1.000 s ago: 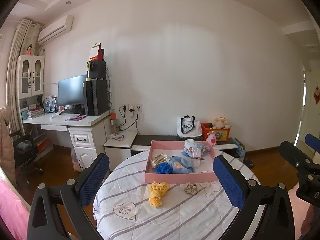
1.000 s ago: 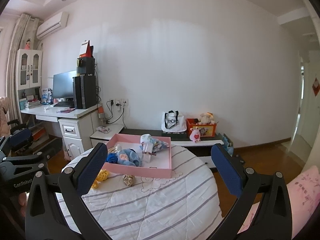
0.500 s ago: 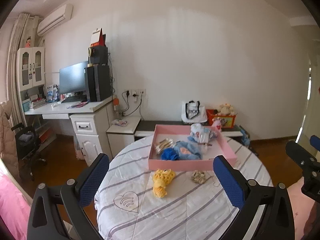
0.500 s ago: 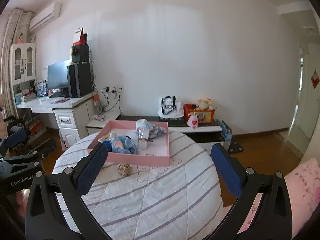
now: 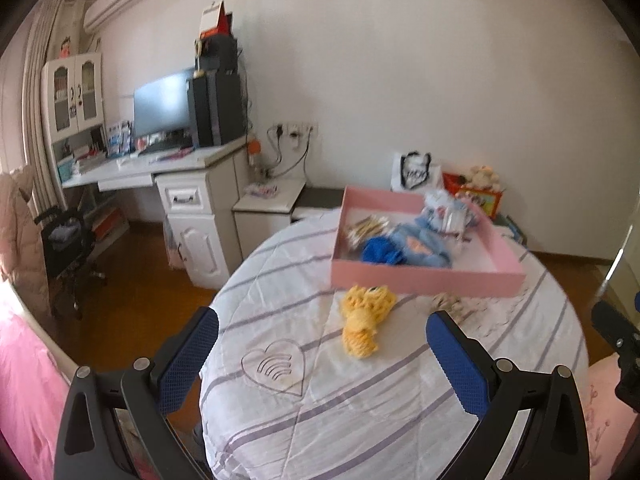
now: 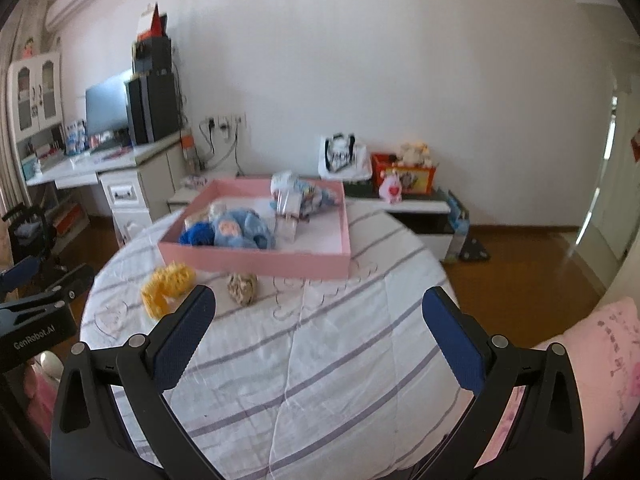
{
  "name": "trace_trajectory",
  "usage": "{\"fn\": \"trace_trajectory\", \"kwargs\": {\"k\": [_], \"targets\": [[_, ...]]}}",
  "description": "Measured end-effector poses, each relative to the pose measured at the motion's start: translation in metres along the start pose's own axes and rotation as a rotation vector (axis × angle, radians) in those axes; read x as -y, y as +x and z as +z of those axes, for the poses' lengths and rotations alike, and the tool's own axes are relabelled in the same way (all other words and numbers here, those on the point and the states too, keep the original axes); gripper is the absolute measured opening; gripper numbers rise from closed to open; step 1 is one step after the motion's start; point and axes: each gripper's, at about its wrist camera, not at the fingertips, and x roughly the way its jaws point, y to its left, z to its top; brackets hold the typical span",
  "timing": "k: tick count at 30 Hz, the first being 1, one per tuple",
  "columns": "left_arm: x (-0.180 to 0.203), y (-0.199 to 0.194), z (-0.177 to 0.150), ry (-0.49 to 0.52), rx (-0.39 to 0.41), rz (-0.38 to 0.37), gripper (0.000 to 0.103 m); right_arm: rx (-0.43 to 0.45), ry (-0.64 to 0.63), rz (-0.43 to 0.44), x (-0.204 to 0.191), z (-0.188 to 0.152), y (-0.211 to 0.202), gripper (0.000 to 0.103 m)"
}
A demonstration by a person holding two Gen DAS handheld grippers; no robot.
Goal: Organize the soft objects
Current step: 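Move both tools toward the yellow crocheted toy and beige scrunchie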
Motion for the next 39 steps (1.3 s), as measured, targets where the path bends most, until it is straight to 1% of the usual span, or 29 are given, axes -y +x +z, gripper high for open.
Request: {"fn": "trace_trajectory", "kwargs": {"k": [5, 14, 20, 29, 34, 38, 39], "targets": [[-0.011, 0.034, -0.003, -0.007, -0.075, 0.017, 0.103, -0.089, -0.028, -0.008, -0.015, -0.009, 0.031, 0.103], [-0.03, 0.091, -0.008, -0.004, -0.174, 0.045, 0.103, -0.19, -0.088, 0.015, -0.049, -0.011, 0.082, 0.103], [-0.042, 0.122, -0.004, -0.012, -0.204, 0.028, 0.103, -0.241, -0.123, 0.028, -0.071, -0.007, 0.114, 0.103], [-0.077, 0.162, -0.005, -0.073, -0.262, 0.063, 0.103, -0.315, -0.153, 0.058, -0.096, -0.005, 0.157, 0.103], [-0.087, 0.176, -0.005, -0.081, -0.284, 0.074, 0.103, -0.339, -0.163, 0.057, -0.105, -0.002, 0.177, 0.103], [-0.088, 0.184, -0.004, -0.079, -0.291, 0.066, 0.103, -0.347, -0.152, 0.059, -0.105, -0.002, 0.188, 0.103], [-0.088, 0.186, -0.003, -0.078, -0.293, 0.063, 0.103, -0.34, -0.145, 0.061, -0.104, -0.002, 0.19, 0.1]]}}
